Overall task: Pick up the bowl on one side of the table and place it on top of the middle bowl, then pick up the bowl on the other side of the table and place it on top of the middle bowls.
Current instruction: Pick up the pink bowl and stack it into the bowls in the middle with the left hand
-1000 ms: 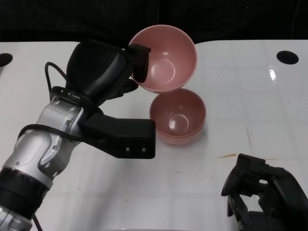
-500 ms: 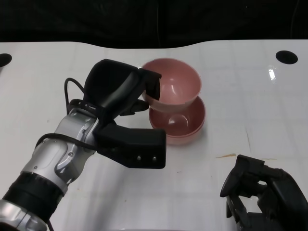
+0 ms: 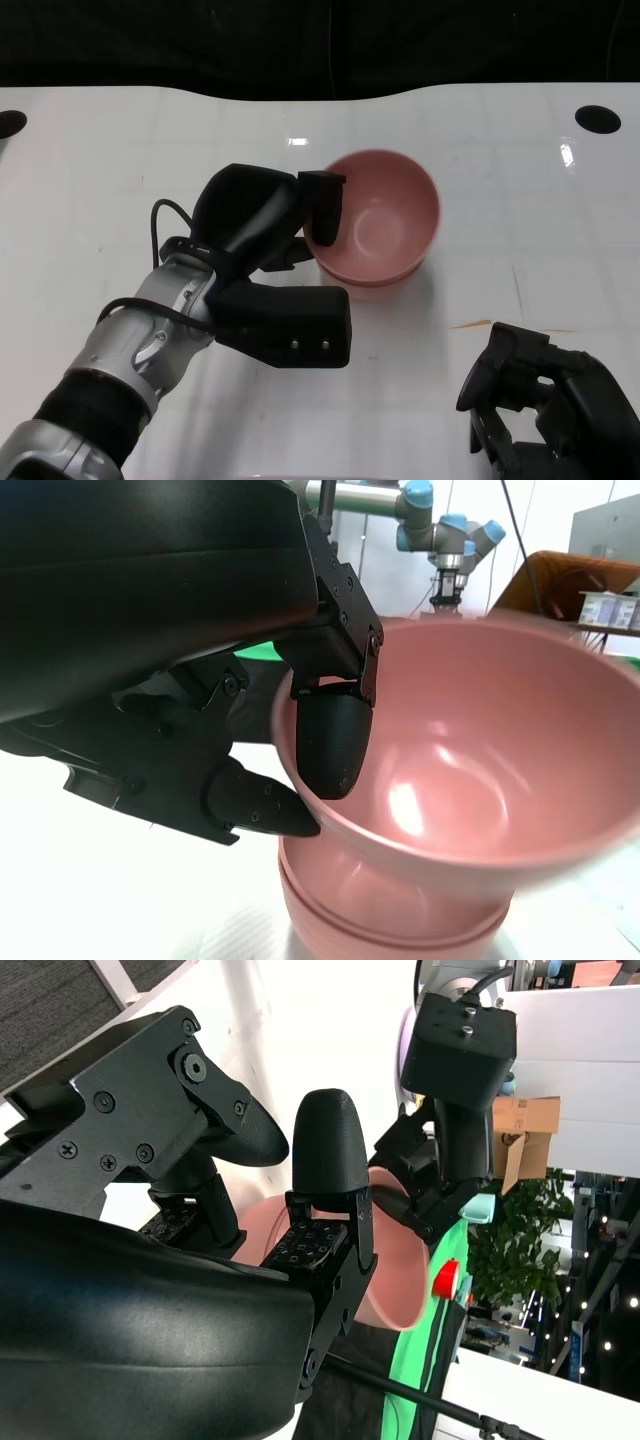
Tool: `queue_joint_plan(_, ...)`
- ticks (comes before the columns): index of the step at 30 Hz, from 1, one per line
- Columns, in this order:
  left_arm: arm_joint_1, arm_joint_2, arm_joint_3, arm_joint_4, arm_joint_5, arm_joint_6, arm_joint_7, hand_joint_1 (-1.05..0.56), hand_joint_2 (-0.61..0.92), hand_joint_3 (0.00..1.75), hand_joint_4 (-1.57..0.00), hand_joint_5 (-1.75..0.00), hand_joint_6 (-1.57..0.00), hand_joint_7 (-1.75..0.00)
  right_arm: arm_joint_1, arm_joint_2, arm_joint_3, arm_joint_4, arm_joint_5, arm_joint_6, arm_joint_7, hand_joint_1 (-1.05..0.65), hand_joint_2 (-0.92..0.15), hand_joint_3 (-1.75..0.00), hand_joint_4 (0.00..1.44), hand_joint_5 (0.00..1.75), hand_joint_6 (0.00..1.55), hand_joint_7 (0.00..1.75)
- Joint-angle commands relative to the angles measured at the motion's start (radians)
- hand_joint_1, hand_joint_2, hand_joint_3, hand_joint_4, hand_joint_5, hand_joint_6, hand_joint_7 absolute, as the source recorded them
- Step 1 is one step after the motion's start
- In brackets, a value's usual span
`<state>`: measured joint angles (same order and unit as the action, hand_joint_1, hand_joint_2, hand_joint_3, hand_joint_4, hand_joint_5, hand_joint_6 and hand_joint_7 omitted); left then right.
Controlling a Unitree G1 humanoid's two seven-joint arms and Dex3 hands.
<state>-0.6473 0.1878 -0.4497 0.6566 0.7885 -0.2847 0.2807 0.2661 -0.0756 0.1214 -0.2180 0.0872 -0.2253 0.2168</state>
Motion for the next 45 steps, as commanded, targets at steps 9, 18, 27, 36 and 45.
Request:
queue_joint_plan(9, -0.055, -0.038, -0.032, 0.119, -0.008, -0.013, 0.049, -0.23, 0.59, 0.77, -0.91, -1.75, -0.68, -1.75, 0.002, -0.001, -0.007, -0.005, -0.003, -0.002, -0.004, -0.11, -0.49, -1.24, 0.81, 1.66, 0.77, 1.36)
queue_joint_plan(18, -0.091, -0.071, -0.045, 0.198, -0.009, 0.023, 0.044, -0.23, 0.61, 0.69, -0.9, -1.75, -0.63, -1.73, 0.001, 0.0, -0.008, -0.009, 0.0, 0.005, -0.004, -0.11, -0.49, -1.25, 0.8, 1.67, 0.77, 1.36)
queue_joint_plan(27, -0.113, -0.09, -0.05, 0.178, -0.006, 0.115, 0.03, -0.24, 0.71, 0.39, -0.88, -1.75, -0.62, -1.71, 0.002, 0.001, -0.007, -0.009, 0.003, 0.002, -0.002, -0.1, -0.5, -1.24, 0.8, 1.67, 0.77, 1.36)
queue_joint_plan(36, -0.148, -0.108, -0.082, 0.188, 0.034, 0.22, 0.047, -0.25, 0.9, 0.07, -0.84, -1.75, -0.72, -1.26, 0.003, 0.003, -0.006, -0.01, 0.0, 0.001, -0.004, -0.11, -0.51, -1.23, 0.8, 1.67, 0.76, 1.36)
queue_joint_plan(45, -0.153, -0.103, -0.123, 0.219, 0.055, 0.21, 0.099, -0.26, 0.85, 0.0, -0.86, -1.75, -0.99, -0.57, 0.005, 0.006, -0.003, -0.016, 0.004, 0.001, -0.002, -0.1, -0.51, -1.23, 0.8, 1.68, 0.77, 1.36)
